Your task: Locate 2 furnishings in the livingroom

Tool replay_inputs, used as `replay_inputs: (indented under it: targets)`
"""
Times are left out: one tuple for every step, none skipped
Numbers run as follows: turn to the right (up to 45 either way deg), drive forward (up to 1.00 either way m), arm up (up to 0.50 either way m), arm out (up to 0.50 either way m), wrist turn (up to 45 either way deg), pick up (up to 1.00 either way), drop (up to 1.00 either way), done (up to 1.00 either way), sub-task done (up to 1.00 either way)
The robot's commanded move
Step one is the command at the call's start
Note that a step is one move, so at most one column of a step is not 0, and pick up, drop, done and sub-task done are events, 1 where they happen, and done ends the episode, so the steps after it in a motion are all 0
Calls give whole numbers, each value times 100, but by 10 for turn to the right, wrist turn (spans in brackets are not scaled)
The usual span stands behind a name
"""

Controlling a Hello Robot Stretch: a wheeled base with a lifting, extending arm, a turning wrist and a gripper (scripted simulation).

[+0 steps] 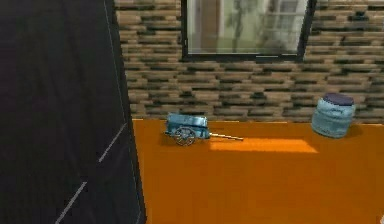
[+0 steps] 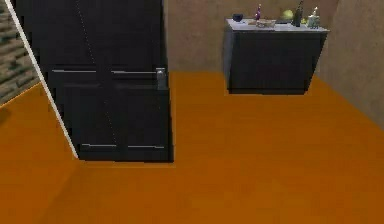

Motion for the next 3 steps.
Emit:
replay_inputs:
  targets:
    - [0,100,0,0,0,0,0,0,0]
    - [120,0,0,0,0,0,0,0,0]
    - [0,20,0,0,0,0,0,0,0]
